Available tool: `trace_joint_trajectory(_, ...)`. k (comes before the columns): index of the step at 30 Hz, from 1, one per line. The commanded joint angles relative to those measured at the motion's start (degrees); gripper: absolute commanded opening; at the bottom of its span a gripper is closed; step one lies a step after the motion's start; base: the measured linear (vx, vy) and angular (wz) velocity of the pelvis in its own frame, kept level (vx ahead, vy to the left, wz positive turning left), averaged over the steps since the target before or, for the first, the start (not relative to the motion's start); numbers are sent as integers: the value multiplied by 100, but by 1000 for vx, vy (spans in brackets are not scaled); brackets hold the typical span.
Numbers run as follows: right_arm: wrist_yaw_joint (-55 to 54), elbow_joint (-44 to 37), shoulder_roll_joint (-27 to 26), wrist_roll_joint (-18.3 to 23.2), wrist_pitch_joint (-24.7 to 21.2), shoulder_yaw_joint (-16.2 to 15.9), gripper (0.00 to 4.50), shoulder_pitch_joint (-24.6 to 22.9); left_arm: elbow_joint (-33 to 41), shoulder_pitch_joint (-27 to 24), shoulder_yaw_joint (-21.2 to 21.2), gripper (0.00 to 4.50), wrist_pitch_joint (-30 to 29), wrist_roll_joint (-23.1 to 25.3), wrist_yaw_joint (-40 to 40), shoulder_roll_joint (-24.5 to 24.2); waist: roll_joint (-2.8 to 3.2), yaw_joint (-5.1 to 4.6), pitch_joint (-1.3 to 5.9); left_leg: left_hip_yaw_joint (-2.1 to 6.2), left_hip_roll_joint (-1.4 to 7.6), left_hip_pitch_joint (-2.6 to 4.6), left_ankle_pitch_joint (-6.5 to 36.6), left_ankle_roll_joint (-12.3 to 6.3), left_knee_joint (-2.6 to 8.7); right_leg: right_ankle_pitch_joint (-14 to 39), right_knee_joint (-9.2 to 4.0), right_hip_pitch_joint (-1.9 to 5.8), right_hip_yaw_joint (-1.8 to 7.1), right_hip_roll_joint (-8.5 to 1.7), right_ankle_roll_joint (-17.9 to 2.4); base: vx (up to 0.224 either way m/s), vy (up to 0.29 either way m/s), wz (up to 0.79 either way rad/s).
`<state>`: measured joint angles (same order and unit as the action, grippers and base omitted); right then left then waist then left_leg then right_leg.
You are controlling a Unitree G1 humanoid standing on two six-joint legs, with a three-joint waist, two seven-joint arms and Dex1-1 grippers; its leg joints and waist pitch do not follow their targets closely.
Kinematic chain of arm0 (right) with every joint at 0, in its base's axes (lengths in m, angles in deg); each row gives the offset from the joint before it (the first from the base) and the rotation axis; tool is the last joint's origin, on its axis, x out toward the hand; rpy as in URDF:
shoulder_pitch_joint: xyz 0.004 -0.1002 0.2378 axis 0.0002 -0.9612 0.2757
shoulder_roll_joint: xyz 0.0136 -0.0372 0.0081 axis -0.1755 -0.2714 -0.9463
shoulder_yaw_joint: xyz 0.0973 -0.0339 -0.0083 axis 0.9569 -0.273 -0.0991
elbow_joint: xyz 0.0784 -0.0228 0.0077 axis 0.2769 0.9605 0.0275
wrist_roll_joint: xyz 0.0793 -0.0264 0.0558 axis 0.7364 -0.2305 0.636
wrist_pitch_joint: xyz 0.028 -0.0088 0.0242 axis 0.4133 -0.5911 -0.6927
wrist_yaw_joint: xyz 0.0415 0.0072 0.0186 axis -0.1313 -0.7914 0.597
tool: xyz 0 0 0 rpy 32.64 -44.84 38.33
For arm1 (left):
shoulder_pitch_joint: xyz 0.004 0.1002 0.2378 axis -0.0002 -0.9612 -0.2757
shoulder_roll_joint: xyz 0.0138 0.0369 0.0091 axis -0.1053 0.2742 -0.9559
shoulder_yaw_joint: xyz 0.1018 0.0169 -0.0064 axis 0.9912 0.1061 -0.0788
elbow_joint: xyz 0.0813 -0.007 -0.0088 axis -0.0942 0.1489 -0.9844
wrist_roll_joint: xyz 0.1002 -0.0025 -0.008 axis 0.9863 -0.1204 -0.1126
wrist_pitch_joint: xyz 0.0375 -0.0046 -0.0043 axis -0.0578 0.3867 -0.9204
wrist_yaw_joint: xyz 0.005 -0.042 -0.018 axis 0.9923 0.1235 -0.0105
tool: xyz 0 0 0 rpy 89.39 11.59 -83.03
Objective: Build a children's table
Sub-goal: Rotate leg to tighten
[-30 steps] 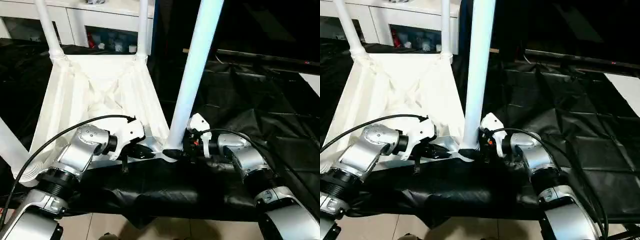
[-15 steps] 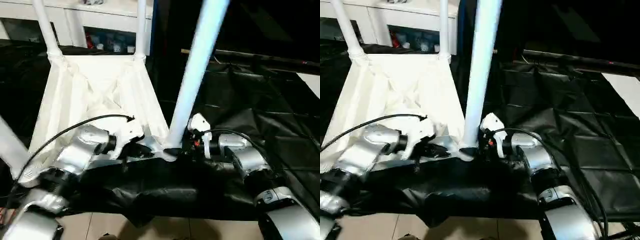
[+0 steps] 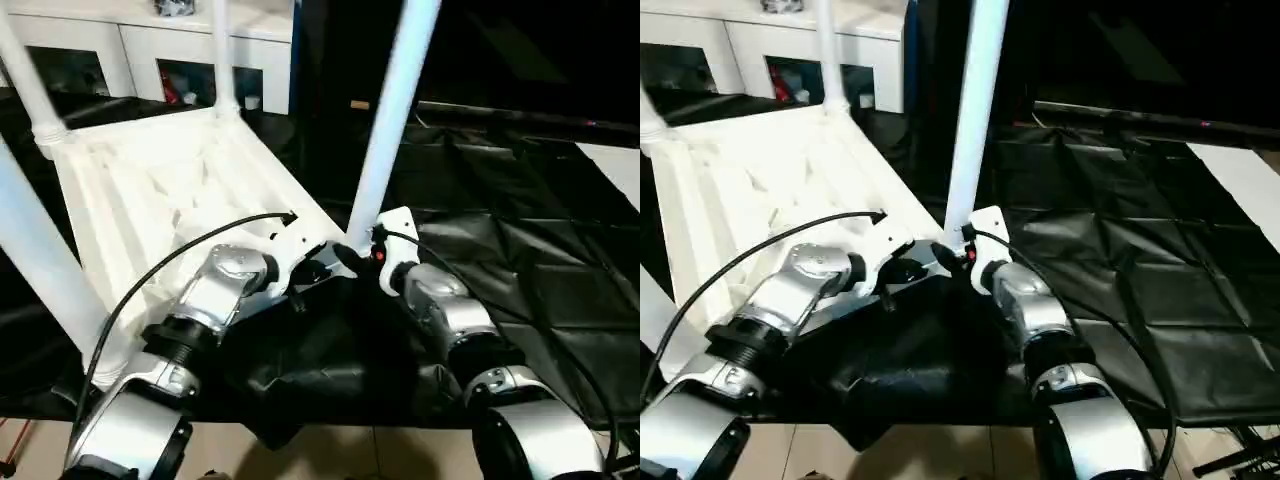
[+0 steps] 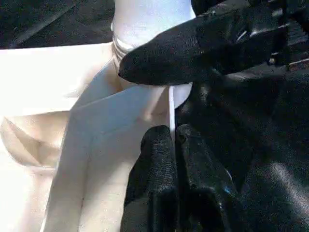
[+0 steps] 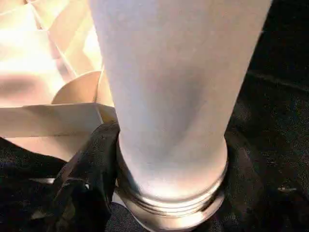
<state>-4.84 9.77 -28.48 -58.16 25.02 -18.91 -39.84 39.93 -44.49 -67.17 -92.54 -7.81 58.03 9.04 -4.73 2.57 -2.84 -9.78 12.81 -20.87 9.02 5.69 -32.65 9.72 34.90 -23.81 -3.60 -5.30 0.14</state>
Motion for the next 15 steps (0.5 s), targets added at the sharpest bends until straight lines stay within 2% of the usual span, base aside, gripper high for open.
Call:
trace_joint_trajectory(1, 417, 75, -214, -115, -37, -368, 351, -28, 66, -88, 177, 0, 232, -199, 253, 251, 64, 22, 327, -11, -4, 42, 2269, 90, 391, 2598, -564, 188, 158, -215, -728, 0, 0, 0)
trace_joint_trajectory(2, 467, 66, -180, -128, -33, -370, 351, -23, 86, -113, 185, 0, 274, -213, 342, 216, 56, 27, 334, -13, 1, 33, 2203, 73, 395, 2498, -551, 197, 163, -219, -754, 0, 0, 0)
trace_joint_trajectory(3, 497, 58, -145, -149, -8, -381, 380, -20, 107, -135, 183, 0, 276, -222, 406, 187, 53, 34, 333, -15, 7, 25, 2143, 64, 397, 2394, -538, 205, 166, -219, -790, 0, 0, 0)
trace_joint_trajectory(4, 670, 6, -59, -168, 41, -427, 388, -34, 170, -189, 197, 0, 361, -254, 561, 114, 56, 34, 337, -23, 10, 31, 2116, 56, 395, 2313, -531, 203, 172, -217, -815, 0, 0, 0)
trace_joint_trajectory(5, 1222, -171, 176, -176, 136, -561, 391, -108, 352, -326, 230, 0, 441, -352, 948, -76, 56, 36, 342, -27, 16, 23, 2050, 25, 394, 2159, -514, 216, 175, -216, -870, 0, 0, 0)
trace_joint_trajectory(7, 1452, -244, 273, -182, 177, -618, 391, -144, 423, -379, 251, 0, 496, -387, 1105, -154, 57, 65, 347, -45, 30, 13, 1927, -63, 385, 1868, -485, 237, 187, -221, -971, 0, 0, 0)
trace_joint_trajectory(8, 2053, -433, 484, -158, 327, -742, 391, -281, 615, -498, 298, 0, 516, -521, 1524, -317, 57, 92, 357, -53, 42, 22, 1818, -94, 381, 1636, -458, 244, 193, -222, -1048, 0, 0, 0)
trace_joint_trajectory(10, 2507, -573, 639, -70, 312, -778, 391, -361, 709, -563, 339, 0, 662, -587, 1835, -444, 42, 115, 365, -68, 40, 14, 1580, -171, 369, 1307, -411, 266, 196, -206, -1138, 0, 0, 0)
trace_joint_trajectory(11, 2701, -650, 715, -13, 293, -775, 391, -392, 740, -583, 348, 0, 689, -605, 1949, -503, 56, 126, 367, -77, 43, 28, 1479, -193, 367, 1124, -388, 261, 199, -197, -1204, 0, 0, 0)
trace_joint_trajectory(13, 3110, -821, 867, 104, 237, -769, 391, -452, 787, -614, 347, 0, 778, -643, 2175, -623, 58, 131, 359, -74, 43, 22, 1450, -194, 377, 1055, -373, 282, 192, -194, -1257, 0, 0, 0)
trace_joint_trajectory(15, 3480, -958, 990, 216, 169, -776, 391, -492, 821, -626, 341, 0, 780, -668, 2355, -719, 57, 140, 347, -77, 45, 46, 1642, -171, 381, 1287, -397, 263, 194, -197, -1249, 0, 0, 0)
